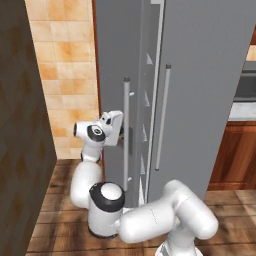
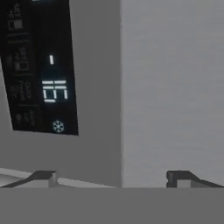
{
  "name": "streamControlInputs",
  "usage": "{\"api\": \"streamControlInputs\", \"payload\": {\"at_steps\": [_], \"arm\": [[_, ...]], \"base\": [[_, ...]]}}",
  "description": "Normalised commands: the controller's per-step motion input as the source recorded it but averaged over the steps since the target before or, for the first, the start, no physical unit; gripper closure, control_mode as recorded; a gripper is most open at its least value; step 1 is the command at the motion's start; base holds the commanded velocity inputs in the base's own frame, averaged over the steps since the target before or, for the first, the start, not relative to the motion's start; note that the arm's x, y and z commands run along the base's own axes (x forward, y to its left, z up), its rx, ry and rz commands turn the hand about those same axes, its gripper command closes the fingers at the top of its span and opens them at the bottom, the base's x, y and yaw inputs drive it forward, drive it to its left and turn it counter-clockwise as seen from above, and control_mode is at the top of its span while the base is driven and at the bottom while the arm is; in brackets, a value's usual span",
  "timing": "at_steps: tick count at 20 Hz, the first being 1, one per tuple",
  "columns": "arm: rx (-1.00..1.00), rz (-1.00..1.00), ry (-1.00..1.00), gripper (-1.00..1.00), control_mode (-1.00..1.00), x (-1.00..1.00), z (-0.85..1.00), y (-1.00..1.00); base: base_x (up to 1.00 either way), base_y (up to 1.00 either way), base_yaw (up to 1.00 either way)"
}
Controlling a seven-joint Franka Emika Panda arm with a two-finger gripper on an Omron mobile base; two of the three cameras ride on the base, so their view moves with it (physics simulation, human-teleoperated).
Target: The ice cube tray has been filled with water. Take the tray and place it in the freezer to make ice. Close the freezer door after placing the tray.
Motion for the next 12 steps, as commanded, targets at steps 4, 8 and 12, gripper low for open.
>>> {"api": "streamControlInputs", "payload": {"at_steps": [4,8,12], "arm": [[0.0,0.01,0.0,-1.0,-1.0,0.0,0.0,-1.0],[0.03,0.07,0.0,-1.0,-1.0,0.0,0.0,-1.0],[0.06,0.04,0.0,-1.0,-1.0,0.07,0.04,-1.0]], "base": [[0.0,0.0,0.0],[0.0,0.0,0.0],[0.0,0.0,0.0]]}}
